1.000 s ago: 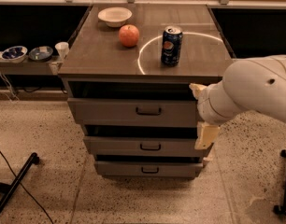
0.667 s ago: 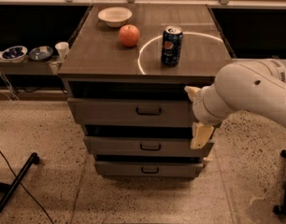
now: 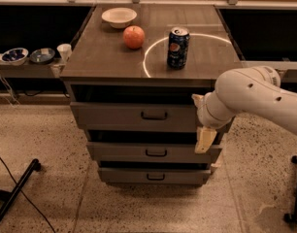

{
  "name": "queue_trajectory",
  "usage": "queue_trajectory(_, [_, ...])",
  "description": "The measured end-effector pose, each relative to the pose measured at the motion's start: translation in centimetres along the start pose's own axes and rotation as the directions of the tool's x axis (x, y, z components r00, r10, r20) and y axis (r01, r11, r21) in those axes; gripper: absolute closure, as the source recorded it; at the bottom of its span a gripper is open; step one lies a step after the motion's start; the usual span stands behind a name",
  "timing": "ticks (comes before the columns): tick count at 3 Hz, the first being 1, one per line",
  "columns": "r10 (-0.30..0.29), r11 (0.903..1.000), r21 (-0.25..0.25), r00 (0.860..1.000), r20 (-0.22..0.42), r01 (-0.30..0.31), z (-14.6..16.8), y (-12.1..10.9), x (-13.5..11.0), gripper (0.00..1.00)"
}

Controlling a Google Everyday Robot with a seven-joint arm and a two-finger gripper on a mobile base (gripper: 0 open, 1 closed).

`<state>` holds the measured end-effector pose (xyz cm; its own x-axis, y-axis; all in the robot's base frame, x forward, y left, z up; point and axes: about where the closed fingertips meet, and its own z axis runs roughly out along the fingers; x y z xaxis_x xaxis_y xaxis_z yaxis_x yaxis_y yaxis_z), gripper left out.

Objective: Open top drawer

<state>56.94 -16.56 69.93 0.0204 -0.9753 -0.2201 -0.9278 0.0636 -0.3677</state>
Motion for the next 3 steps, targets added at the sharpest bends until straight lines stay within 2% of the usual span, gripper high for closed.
queue_trajectory(1, [0.009, 0.9998, -0.018, 1.0, -0.01, -0.009, 2.0, -0.4, 0.5, 0.0])
queue_trajectory(2, [0.011, 0.9993, -0.036, 0.999, -0.044, -0.013, 2.9, -1.0, 0.8, 0.0])
queue_trajectory(3, [0.029, 0.998, -0.054, 0.998, -0.048, -0.032, 3.1, -1.4, 1.1, 0.0])
